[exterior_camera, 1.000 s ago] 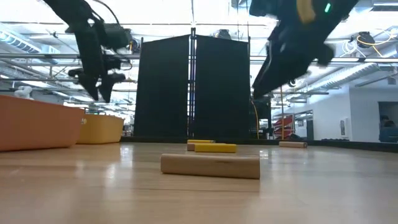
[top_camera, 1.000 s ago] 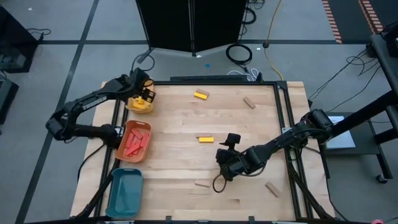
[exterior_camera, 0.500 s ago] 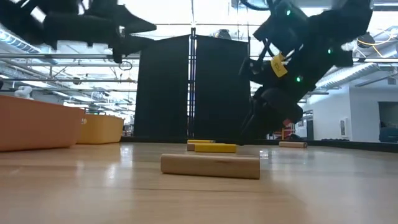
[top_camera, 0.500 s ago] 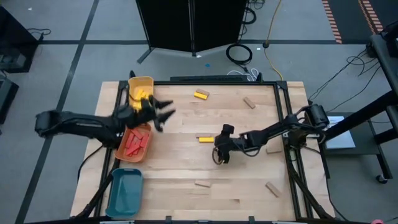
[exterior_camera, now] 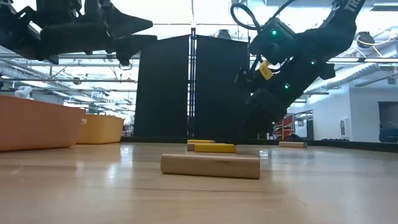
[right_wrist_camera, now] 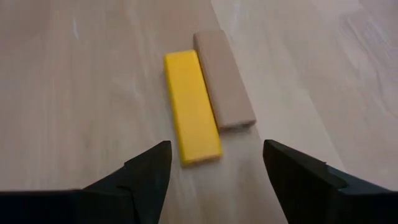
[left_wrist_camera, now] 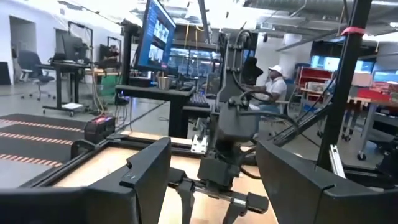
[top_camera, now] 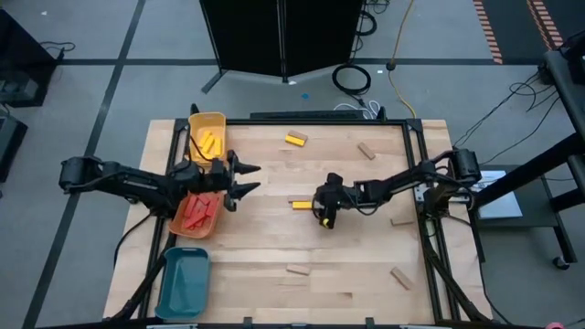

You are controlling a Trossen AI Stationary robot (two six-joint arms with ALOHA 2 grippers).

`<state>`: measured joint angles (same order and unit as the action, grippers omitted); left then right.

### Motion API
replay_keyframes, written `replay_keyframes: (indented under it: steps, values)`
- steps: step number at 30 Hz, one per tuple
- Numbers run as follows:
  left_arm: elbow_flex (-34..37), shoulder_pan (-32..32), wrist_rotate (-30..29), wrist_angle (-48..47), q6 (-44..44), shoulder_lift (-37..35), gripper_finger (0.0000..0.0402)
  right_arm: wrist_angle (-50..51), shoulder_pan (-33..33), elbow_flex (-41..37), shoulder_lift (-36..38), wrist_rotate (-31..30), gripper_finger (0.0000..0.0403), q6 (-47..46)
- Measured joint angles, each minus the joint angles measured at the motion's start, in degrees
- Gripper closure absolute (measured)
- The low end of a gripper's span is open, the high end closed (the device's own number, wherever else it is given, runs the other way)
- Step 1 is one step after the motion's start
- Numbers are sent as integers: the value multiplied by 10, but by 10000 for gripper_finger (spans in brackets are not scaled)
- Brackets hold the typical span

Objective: Sort blocks
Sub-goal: Put the center yellow block in the yellow bin

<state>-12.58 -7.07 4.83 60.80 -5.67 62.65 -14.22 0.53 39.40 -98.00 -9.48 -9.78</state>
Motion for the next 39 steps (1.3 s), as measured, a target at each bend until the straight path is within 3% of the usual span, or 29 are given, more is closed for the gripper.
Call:
replay_keyframes:
  steps: [3,18,31,39]
  values:
    - [0,0,-1,3,0,6,169,-14,-6,0,0,23,166,0]
    - [-6,0,-4,3,-1,7,169,-52,-6,2,-55,21,187,0]
    - [-6,0,-5,2,0,7,169,-36,-6,2,-50,26,325,23]
    - [-6,1,33,-2,14,7,169,10,-5,-1,21,18,306,16]
